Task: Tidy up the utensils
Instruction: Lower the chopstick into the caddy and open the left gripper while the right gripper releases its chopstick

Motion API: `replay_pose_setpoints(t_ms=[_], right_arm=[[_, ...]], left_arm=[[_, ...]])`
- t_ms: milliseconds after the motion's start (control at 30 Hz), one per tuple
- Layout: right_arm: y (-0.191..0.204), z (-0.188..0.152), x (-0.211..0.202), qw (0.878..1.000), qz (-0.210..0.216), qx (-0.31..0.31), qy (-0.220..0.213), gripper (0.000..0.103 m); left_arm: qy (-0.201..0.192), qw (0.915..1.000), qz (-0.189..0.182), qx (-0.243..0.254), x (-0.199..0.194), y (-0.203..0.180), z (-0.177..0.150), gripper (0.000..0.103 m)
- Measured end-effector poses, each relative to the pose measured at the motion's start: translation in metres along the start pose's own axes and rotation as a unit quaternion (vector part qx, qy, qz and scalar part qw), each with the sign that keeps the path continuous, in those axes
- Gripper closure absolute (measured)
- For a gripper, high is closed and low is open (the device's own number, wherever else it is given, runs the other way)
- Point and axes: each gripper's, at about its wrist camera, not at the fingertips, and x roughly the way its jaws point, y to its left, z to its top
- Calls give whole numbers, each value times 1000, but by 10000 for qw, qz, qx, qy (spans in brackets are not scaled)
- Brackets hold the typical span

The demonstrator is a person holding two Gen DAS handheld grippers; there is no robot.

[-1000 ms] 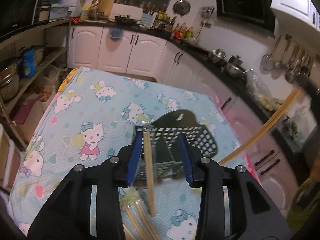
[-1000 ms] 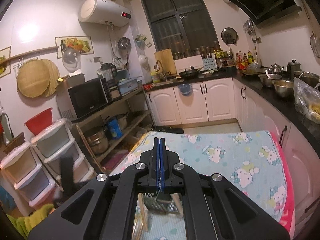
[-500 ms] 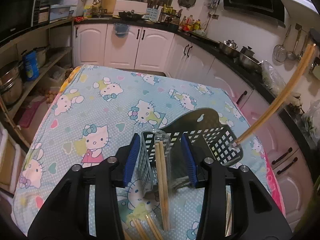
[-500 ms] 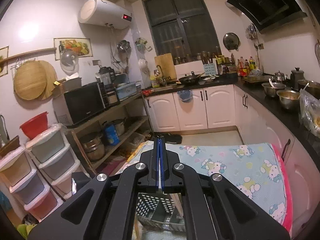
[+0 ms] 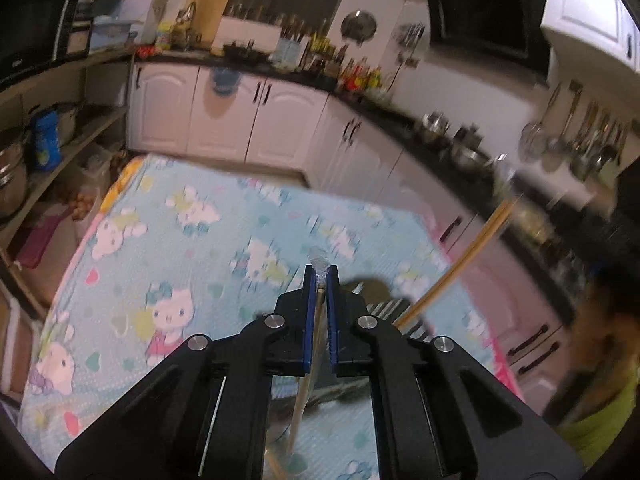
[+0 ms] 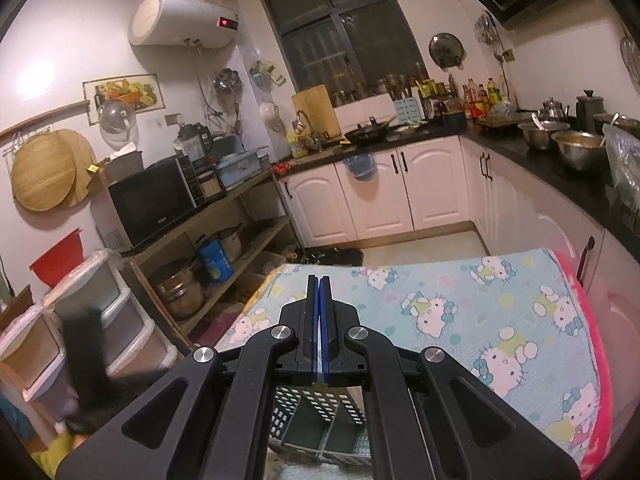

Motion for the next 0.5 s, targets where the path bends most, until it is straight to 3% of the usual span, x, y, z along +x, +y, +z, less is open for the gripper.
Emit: replay_pose_setpoints(t_ms=[300, 500], right_arm=[[-12, -24, 22, 9991, -24, 108, 410, 102], [-15, -40, 29, 9983, 27, 197, 546, 102]], left_arm=[[-820, 9964, -230, 26, -36, -19, 50, 102], [-1016, 9947, 35, 144, -28, -20, 52, 102]])
